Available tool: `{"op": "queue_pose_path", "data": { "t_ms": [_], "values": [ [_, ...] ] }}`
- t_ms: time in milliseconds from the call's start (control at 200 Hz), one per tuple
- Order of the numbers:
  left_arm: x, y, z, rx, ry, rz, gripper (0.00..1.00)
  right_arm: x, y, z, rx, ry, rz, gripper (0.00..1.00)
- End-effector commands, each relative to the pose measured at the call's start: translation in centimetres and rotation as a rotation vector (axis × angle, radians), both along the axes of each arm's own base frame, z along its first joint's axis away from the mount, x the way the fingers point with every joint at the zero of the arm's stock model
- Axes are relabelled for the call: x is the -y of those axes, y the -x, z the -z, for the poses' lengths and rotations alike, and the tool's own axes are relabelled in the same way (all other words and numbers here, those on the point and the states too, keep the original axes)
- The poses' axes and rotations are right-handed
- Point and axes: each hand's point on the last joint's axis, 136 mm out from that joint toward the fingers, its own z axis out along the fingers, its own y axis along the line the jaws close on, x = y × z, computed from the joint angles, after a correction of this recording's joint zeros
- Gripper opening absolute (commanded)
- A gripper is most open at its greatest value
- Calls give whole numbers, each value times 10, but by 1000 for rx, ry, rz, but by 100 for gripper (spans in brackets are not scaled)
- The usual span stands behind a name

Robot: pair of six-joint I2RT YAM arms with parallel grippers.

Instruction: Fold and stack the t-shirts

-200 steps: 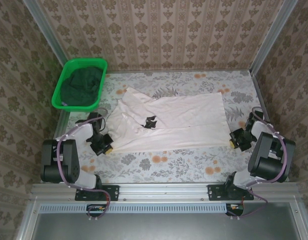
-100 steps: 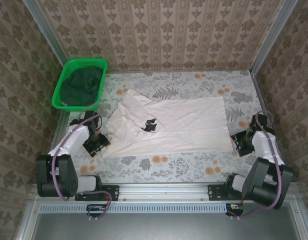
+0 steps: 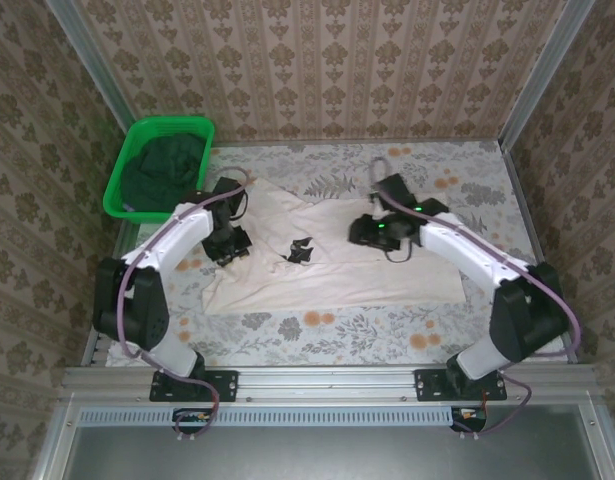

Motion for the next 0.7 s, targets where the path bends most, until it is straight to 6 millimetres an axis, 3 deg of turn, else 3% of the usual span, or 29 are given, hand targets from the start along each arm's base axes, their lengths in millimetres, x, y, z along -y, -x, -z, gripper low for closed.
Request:
{"op": "queue_pose_path", "data": {
  "t_ms": [0, 95, 220, 355, 545, 695],
  "values": [
    [21, 10, 20, -103, 151, 16, 23, -56, 16, -1, 22, -3, -247, 47],
    [10, 6, 33, -124, 126, 48, 23, -105, 25, 4, 46, 33, -395, 46],
    [12, -6, 45, -105, 245, 44, 24, -140, 24, 17, 20, 81, -461, 45],
    [4, 3, 60, -131, 214, 110, 25, -154, 10, 39, -25, 142, -470, 46],
    [4, 14, 74, -168, 252, 136, 26, -167, -12, 52, -31, 221, -484, 47],
    [1, 14, 80, -186, 233, 163, 27, -176, -14, 68, -76, 240, -499, 47]
  ]
}}
